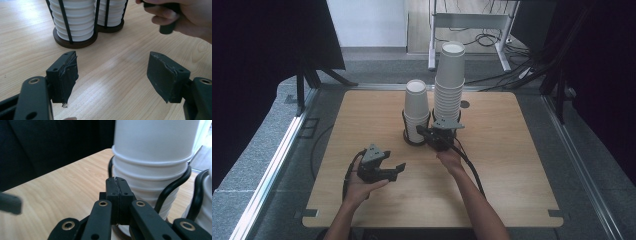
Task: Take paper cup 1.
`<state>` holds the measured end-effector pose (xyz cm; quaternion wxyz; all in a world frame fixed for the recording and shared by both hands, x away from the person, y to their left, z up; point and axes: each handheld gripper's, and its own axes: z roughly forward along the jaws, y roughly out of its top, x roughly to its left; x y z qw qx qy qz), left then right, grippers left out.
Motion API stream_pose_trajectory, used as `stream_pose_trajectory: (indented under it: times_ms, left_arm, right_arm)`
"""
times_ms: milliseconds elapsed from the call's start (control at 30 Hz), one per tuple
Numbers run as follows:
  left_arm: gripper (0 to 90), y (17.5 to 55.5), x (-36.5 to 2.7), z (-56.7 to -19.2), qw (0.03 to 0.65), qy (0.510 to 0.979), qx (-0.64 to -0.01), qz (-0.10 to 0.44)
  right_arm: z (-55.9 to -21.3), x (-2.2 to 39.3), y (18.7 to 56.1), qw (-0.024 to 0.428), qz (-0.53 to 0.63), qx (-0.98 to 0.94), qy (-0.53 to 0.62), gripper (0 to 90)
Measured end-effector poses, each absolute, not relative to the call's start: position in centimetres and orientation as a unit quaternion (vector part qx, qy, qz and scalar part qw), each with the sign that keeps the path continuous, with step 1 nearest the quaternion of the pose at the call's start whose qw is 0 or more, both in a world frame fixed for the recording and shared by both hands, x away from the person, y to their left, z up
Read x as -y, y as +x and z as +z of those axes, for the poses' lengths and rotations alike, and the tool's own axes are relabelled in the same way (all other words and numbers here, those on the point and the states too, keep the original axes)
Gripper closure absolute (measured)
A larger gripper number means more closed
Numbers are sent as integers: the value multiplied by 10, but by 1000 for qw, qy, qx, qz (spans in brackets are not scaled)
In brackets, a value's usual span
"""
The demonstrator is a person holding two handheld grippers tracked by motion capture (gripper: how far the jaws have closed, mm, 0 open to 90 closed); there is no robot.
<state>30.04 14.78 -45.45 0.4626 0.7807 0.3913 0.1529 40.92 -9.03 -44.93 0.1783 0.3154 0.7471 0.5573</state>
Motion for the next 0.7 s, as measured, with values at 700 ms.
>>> stream_pose_trajectory:
  times_ms: [700]
  left_arm:
    - [244, 295, -161, -447, 485, 755, -410, 165]
  right_arm:
    - [-446, 91, 427, 166, 557, -741, 336, 895]
